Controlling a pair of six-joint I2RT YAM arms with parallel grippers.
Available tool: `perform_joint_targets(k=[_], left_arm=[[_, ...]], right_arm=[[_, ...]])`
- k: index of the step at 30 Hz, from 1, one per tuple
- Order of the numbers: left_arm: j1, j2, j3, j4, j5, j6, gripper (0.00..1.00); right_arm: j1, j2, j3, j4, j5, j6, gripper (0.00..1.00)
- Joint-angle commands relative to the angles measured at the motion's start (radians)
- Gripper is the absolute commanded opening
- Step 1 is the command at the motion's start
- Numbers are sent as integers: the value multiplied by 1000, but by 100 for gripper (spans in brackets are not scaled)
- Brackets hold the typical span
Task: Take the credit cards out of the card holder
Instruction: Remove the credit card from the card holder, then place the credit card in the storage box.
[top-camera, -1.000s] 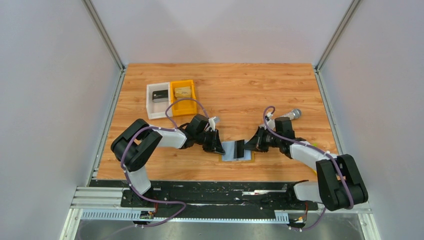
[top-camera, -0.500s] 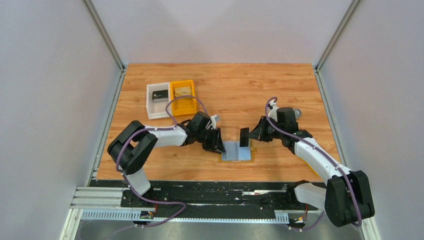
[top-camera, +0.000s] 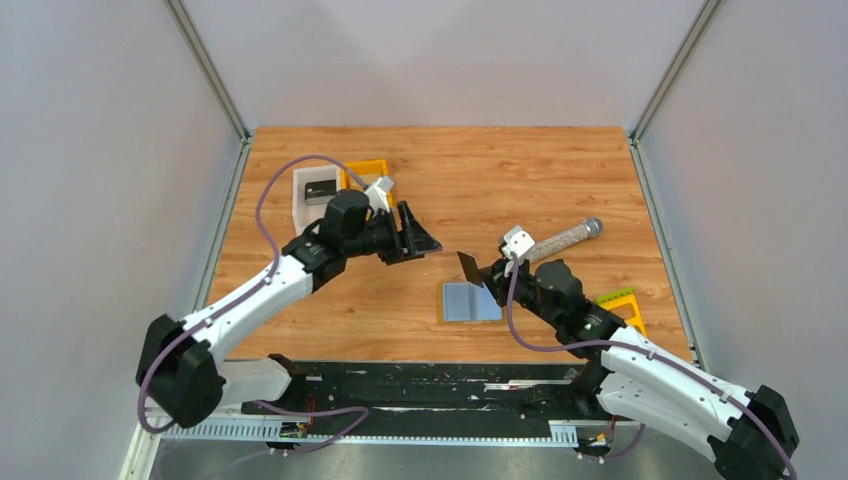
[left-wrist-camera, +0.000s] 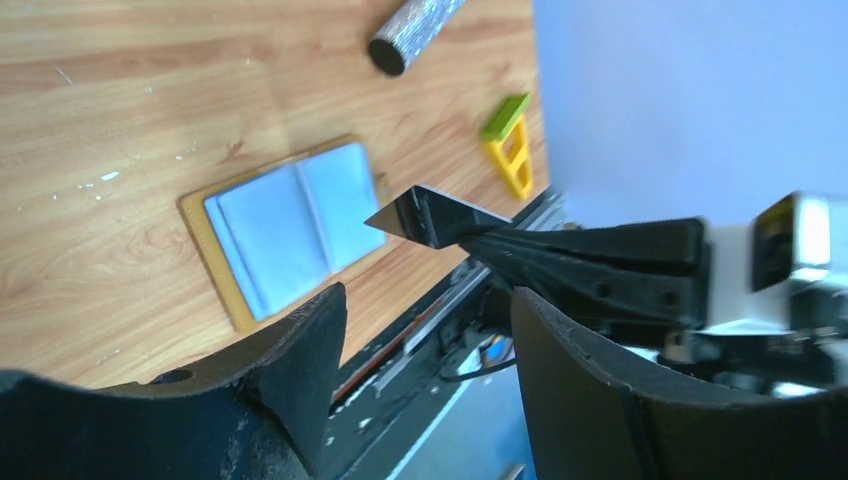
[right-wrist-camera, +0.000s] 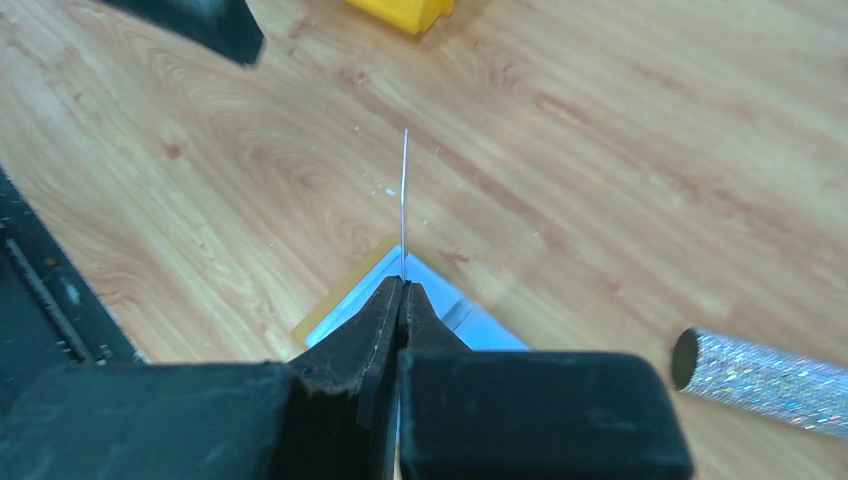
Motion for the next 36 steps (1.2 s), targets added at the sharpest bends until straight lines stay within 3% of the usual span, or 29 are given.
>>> perform_joint_targets(k=[1, 11, 15, 30, 36], left_arm=[[42, -127, -44, 36, -14, -161, 71], [45, -155, -50, 99, 53, -264, 74], [45, -141, -54, 103, 66, -268, 73], [44, -80, -93, 103, 105, -269, 68], [45, -65, -101, 138, 128, -280, 53]], right_arm=[[78, -23, -9, 143, 167, -193, 0], [341, 39, 11, 254, 394, -466, 0], [400, 92, 47, 261, 456, -482, 0], [473, 190, 84, 292, 547, -514, 0], [475, 200, 85, 288, 550, -513, 0]])
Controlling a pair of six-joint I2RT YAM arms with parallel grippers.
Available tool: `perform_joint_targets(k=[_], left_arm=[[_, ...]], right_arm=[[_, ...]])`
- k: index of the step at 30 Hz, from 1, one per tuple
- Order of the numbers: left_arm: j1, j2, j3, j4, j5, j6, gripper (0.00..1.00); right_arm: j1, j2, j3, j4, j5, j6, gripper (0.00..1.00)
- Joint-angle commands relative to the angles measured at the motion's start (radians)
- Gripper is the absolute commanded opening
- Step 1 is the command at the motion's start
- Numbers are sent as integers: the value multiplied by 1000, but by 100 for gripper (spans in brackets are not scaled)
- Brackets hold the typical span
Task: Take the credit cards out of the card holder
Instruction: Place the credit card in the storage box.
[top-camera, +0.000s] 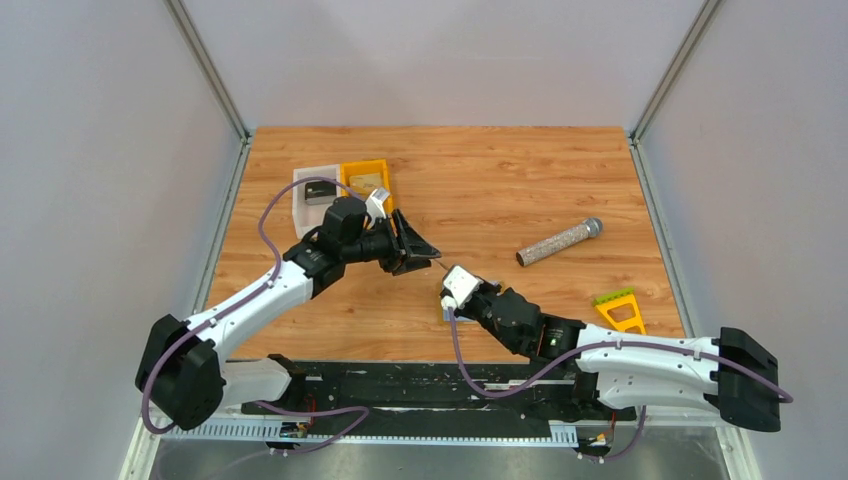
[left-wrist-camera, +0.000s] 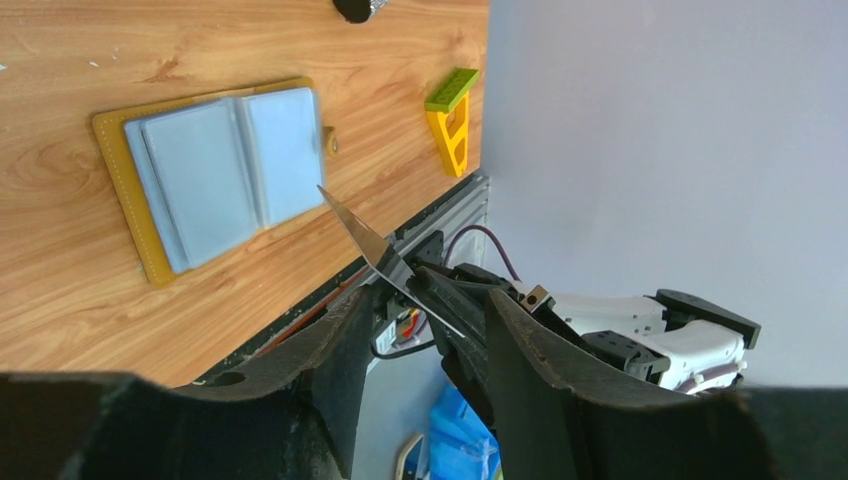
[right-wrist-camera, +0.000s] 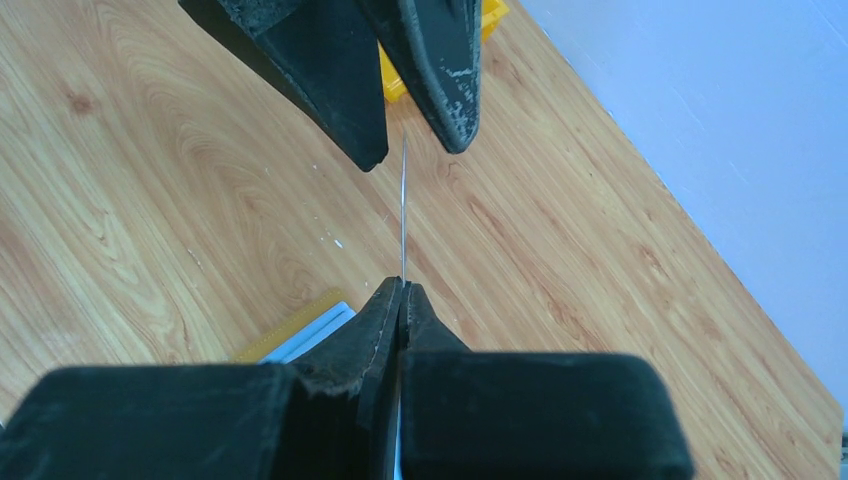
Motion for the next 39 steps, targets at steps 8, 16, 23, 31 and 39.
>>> perform_joint_targets(k=[8, 16, 23, 31, 39], left_arm=[[-1, 37, -12, 98, 65, -29, 43], [-2, 70, -15, 133, 91, -28, 37], [-1, 93, -15, 135, 106, -22, 23], [1, 103, -10, 174, 108, 82, 0], [53, 109, -38, 241, 147, 273, 0]], right_arm=[[9, 22, 39, 37, 14, -9, 0], [8, 28, 33, 45, 16, -14, 0], [8, 36, 17, 56, 24, -26, 0], [7, 17, 28, -25, -11, 58, 34], [-34, -148, 31, -195, 15, 356, 45]])
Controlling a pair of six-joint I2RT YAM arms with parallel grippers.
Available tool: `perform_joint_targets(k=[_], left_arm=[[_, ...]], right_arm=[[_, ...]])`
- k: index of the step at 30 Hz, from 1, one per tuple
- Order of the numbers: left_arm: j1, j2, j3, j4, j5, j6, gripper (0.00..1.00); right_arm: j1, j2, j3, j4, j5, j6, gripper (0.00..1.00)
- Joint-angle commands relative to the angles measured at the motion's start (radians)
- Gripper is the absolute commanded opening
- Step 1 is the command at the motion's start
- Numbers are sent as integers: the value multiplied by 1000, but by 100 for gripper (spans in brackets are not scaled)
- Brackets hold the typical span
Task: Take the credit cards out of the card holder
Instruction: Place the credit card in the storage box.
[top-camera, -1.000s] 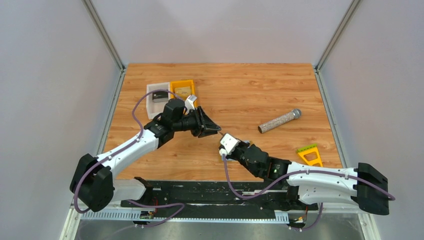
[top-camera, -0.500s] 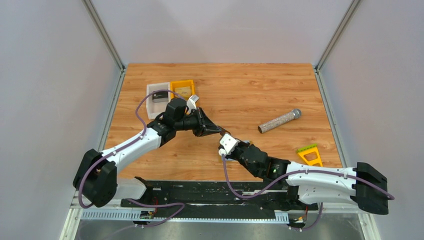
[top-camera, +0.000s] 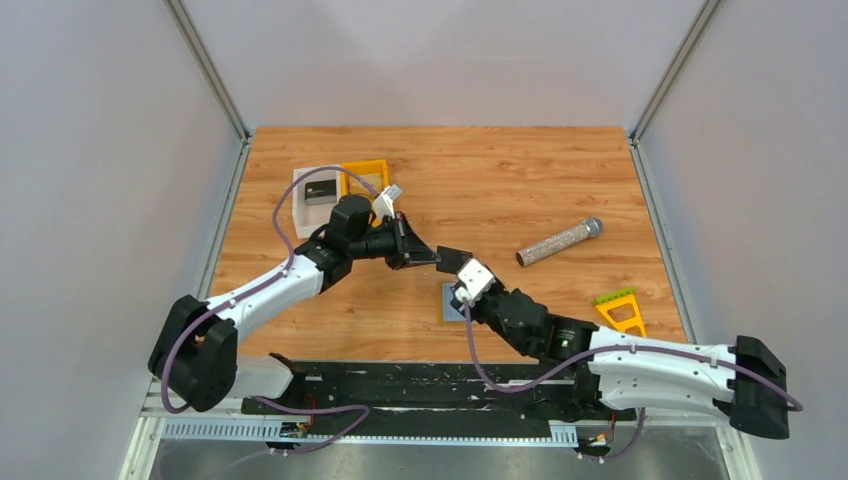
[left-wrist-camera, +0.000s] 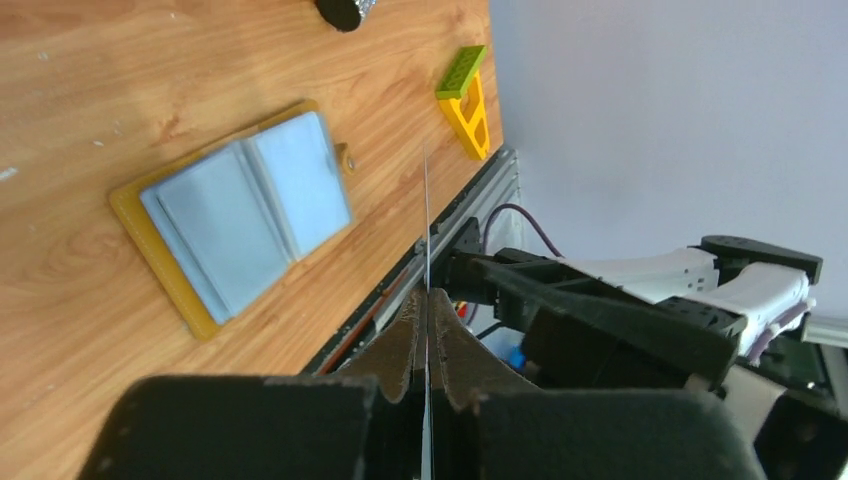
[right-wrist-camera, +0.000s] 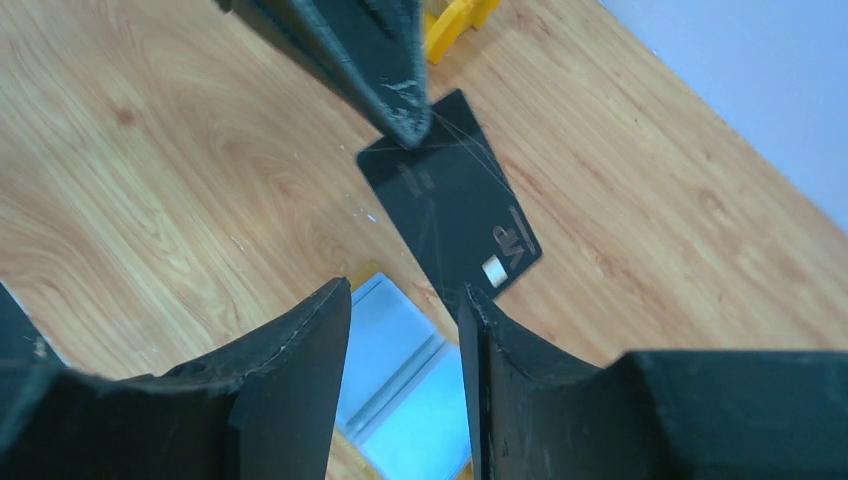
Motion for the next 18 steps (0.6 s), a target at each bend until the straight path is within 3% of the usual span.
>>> perform_joint_targets(k=[1, 5, 11, 18], left_arm=[[40, 6, -21, 95, 65, 141, 0], [59, -3, -17, 55, 73, 205, 0], [65, -32, -7, -3, 44, 272, 0], [66, -45, 3, -27, 59, 308, 0]], right_arm=[[-50, -120, 34, -105, 13, 239, 46], [-124, -172, 56, -220, 9, 360, 48], [-330, -186, 108, -315, -241, 501, 49], [-422, -168, 142, -314, -426, 550, 50]])
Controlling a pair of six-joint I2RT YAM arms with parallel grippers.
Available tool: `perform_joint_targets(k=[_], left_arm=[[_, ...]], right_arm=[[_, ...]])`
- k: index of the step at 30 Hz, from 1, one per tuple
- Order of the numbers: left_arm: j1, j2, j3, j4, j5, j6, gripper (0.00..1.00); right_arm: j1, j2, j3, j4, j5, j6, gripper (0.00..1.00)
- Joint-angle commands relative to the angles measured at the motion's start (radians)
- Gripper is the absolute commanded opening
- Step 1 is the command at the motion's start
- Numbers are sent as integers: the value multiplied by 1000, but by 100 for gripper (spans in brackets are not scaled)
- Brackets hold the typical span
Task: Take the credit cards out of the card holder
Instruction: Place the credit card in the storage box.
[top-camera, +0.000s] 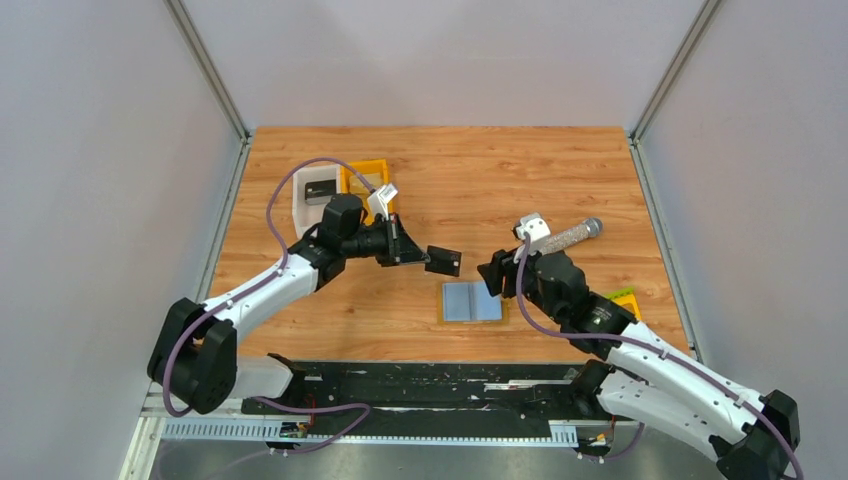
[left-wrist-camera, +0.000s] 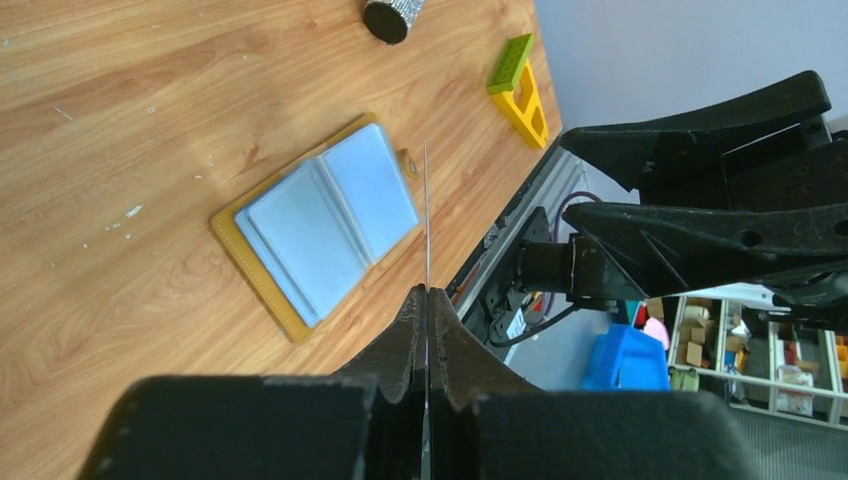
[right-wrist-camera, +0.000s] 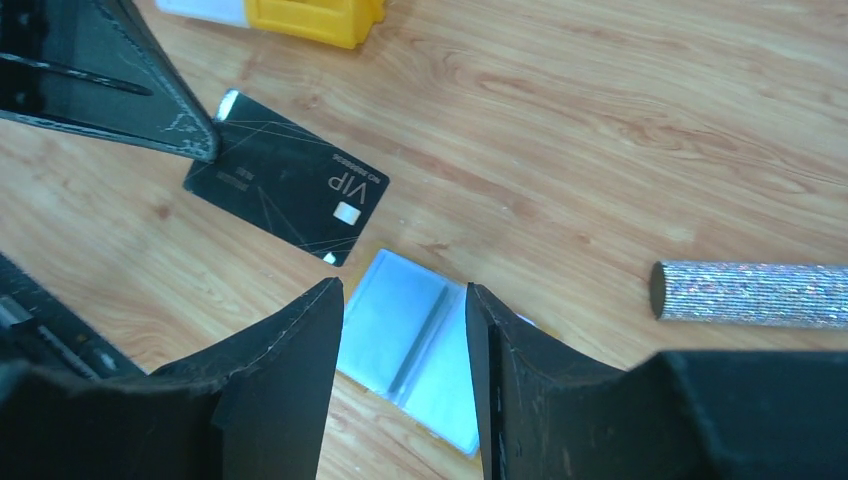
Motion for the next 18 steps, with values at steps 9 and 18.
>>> perform_joint_targets(k=[9, 18], left_arm=[[6, 7, 121, -182, 209, 211, 0], [7, 16, 144, -231, 354, 300, 0]], right_arm=[[-181, 157, 262, -92, -642, -91, 54], [-255, 418, 419, -153, -1101, -167, 51]])
